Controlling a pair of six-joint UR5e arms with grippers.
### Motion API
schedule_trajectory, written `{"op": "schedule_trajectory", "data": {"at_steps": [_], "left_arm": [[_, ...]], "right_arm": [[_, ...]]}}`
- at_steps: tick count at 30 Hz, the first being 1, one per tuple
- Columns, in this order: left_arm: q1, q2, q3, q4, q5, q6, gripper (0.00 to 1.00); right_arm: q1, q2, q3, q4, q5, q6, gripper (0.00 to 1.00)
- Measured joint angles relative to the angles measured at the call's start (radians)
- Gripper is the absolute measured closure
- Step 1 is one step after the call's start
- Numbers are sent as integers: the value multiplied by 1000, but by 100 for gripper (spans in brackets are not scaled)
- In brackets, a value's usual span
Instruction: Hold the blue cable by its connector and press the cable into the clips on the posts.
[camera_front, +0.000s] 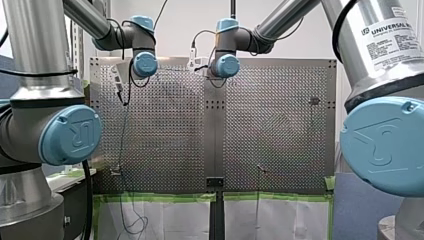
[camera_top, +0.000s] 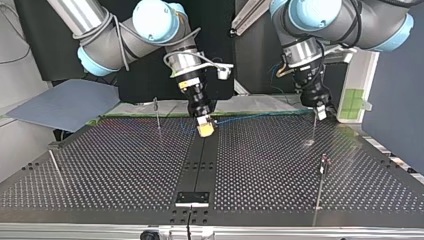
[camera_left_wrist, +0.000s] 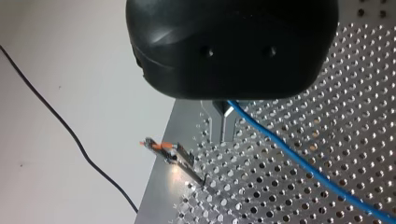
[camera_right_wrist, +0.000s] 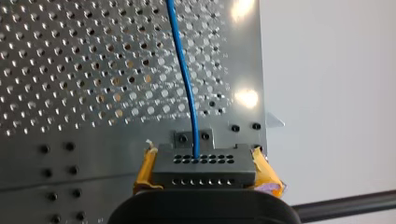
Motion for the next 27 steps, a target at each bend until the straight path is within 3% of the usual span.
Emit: {"op": "schedule_trajectory", "data": {"at_steps": [8, 16, 22, 27], "left_arm": [[74, 6, 60, -36, 74, -1, 100], [158, 0, 143, -79, 148, -6, 100], [218, -27, 191, -84, 161, -7, 100], [241, -39, 201, -85, 167, -7, 100]], "right_arm": [[20, 16, -73, 32, -2, 2, 100], [24, 23, -122, 46, 1, 5, 100], [26, 31, -135, 47, -2, 5, 100], [30, 53, -150, 47, -2, 7, 100]]}}
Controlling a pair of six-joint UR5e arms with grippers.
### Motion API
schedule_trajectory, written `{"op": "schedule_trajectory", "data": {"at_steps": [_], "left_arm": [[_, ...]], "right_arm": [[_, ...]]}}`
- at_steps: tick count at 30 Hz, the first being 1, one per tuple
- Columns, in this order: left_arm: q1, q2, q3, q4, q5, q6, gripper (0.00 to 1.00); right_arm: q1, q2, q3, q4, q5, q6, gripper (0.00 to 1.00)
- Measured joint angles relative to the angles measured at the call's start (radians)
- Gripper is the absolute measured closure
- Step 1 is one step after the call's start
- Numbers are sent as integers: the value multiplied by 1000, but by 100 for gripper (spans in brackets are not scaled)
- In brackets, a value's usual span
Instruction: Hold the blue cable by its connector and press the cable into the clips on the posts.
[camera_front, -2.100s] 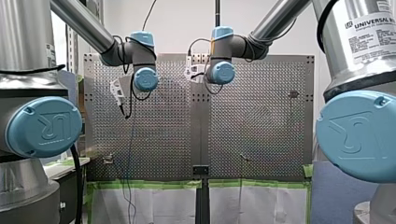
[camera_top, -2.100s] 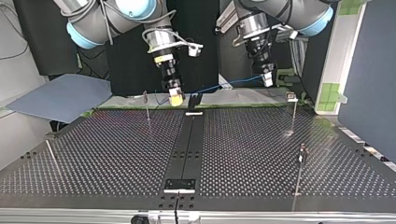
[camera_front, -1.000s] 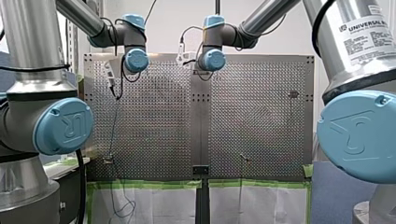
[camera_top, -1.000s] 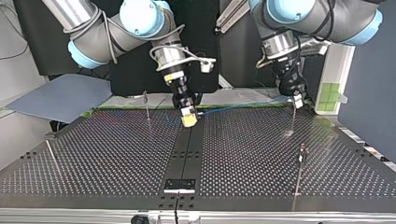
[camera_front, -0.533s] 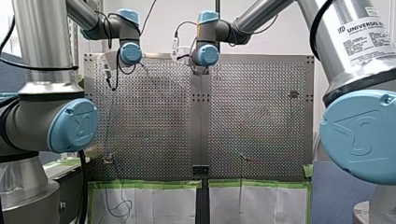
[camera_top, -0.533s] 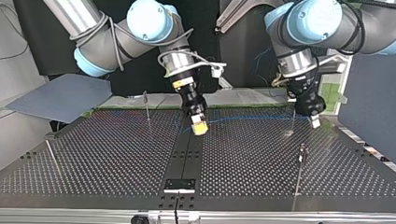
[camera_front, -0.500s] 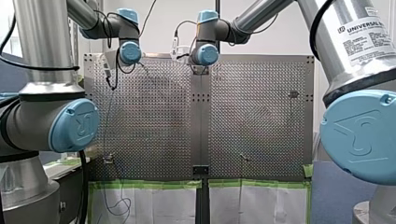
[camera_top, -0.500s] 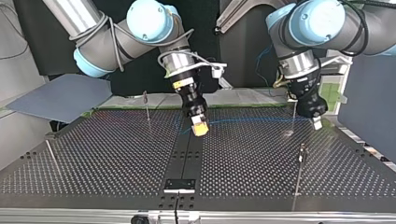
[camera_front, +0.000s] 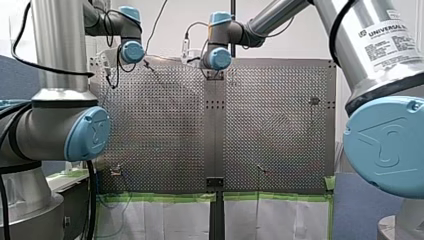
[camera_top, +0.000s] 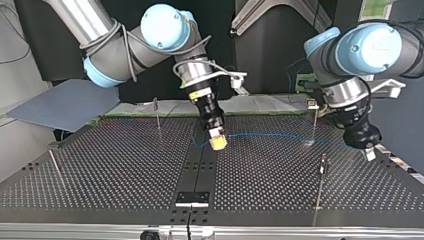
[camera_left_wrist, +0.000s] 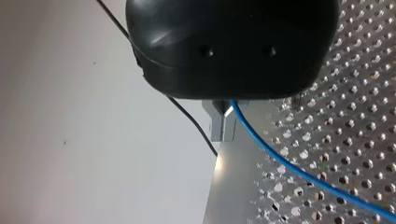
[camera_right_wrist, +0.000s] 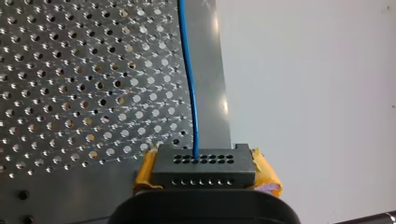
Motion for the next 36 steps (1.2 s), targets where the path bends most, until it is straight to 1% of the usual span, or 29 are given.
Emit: {"op": "schedule_trajectory", "data": {"at_steps": [6, 10, 17, 24, 30, 36], "left_arm": [[9, -23, 4, 3, 24, 1, 100], [12, -43, 13, 2, 52, 16, 100], [21, -92, 29, 2, 64, 27, 100], [43, -100, 38, 1, 89, 26, 100], [60, -101, 42, 3, 121, 28, 100], [72, -101, 46, 3, 154, 41, 100]], "right_arm": [[1, 22, -14, -1, 0, 2, 100], [1, 40, -32, 0, 0, 3, 100], [1, 56, -61, 0, 5, 8, 100], [-4, 62, -70, -1, 8, 11, 100], [-9, 69, -75, 0, 11, 13, 100], [-11, 73, -84, 0, 11, 15, 100]]}}
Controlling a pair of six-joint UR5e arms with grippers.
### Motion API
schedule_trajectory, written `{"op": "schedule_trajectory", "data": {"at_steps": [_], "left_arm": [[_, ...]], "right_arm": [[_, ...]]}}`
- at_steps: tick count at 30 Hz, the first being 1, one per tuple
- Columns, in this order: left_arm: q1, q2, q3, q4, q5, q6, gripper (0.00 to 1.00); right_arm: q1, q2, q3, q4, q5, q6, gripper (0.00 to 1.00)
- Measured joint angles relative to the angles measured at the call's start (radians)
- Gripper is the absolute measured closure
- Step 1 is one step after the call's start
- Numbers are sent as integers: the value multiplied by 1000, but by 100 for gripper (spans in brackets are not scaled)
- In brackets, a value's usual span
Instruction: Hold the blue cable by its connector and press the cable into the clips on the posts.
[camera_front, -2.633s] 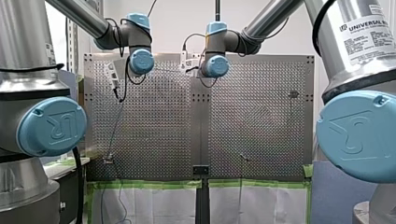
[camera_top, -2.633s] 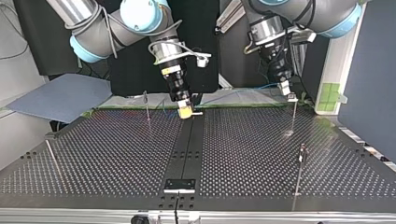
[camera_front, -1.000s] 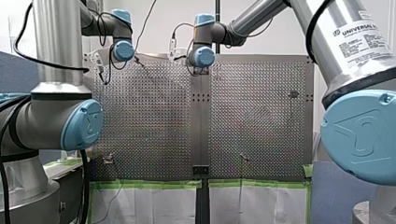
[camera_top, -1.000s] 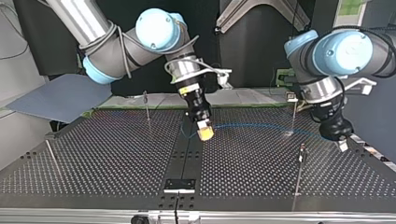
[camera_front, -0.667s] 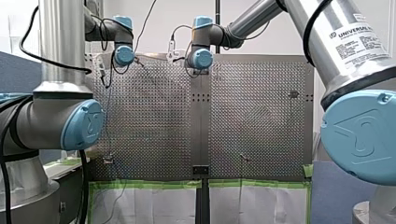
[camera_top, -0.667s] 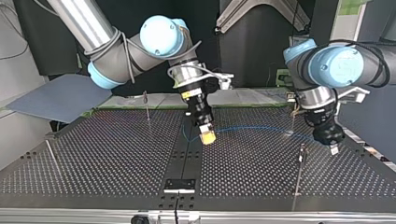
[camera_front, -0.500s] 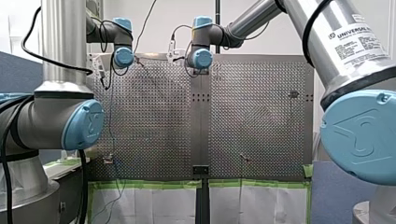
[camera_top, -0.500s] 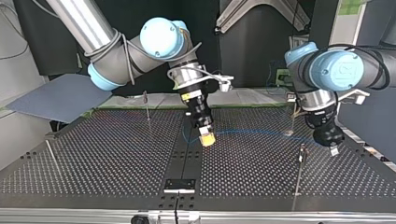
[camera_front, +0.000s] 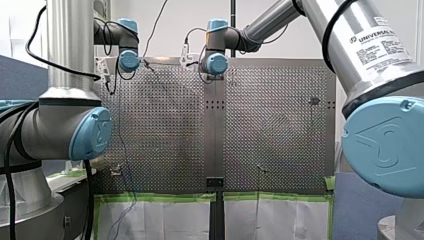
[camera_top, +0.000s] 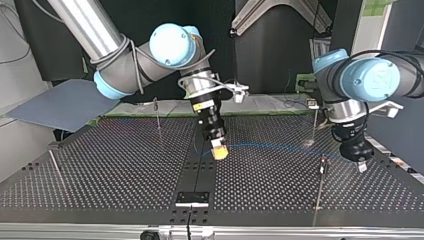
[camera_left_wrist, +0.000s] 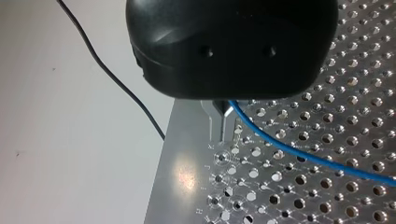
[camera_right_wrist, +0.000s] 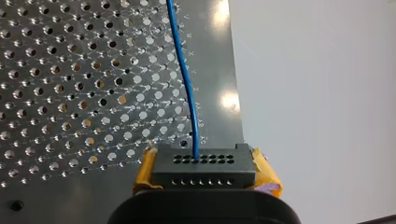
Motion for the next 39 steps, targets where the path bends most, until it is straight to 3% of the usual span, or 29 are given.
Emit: {"op": "schedule_trajectory", "data": {"at_steps": [12, 21, 32, 39], "left_arm": [[8, -27, 10, 8, 47, 7, 100], [8, -50, 24, 32, 62, -21, 100], [8, -54, 59, 38, 77, -53, 100], [8, -90, 80, 27, 89, -54, 100]], "right_arm": [[-18, 2, -2, 1, 7, 1, 100], [-38, 2, -3, 2, 6, 5, 100], [-69, 3, -4, 0, -14, 9, 100], [-85, 3, -7, -1, -26, 9, 100]]}}
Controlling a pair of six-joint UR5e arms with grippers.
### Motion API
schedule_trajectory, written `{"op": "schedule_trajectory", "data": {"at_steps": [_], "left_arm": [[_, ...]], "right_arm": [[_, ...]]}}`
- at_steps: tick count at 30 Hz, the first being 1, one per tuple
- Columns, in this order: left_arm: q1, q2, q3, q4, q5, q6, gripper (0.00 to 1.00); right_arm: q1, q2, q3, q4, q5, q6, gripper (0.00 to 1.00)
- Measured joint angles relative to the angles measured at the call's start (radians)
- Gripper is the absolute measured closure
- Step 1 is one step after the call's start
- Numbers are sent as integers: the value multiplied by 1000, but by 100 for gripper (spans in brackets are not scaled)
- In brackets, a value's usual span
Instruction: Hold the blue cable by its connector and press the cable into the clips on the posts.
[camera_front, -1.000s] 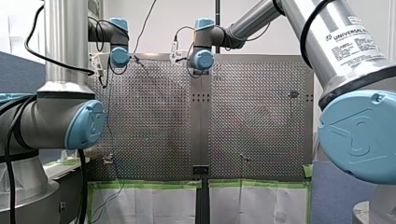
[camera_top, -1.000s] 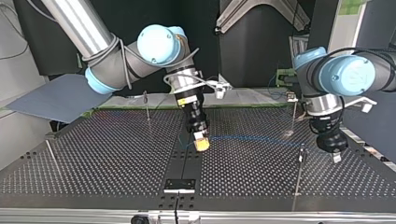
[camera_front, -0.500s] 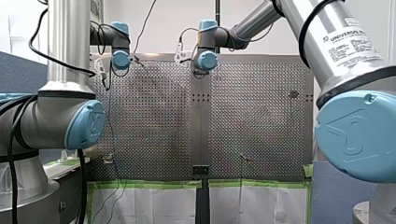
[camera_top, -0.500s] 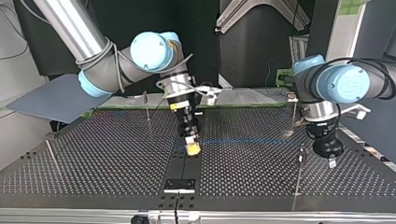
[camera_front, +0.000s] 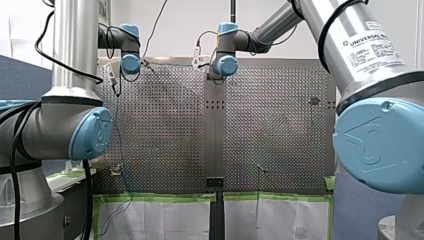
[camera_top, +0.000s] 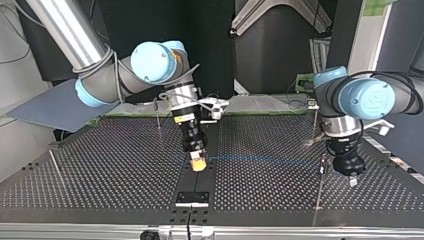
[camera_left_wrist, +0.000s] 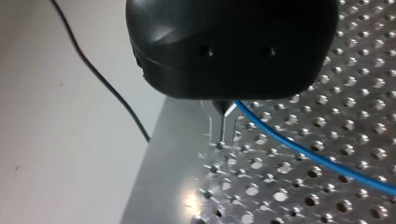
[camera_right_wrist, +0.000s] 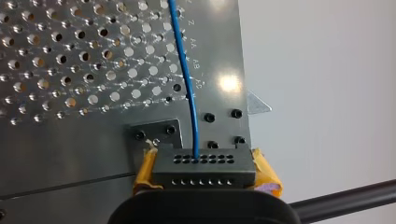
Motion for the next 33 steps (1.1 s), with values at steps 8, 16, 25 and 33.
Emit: {"op": "schedule_trajectory", "data": {"at_steps": [8, 16, 25, 33], "left_arm": [[16, -9, 2, 5, 0, -26, 100], [27, -29, 9, 15, 10, -38, 100], [28, -56, 25, 49, 30, -63, 100], [33, -57, 30, 54, 48, -88, 100]], "right_arm": [[-18, 1, -19, -1, -6, 0, 100], [-44, 31, -54, 0, -25, 17, 100], [-59, 48, -110, 24, -47, 23, 100], [-67, 58, -113, 29, -53, 26, 100]]}}
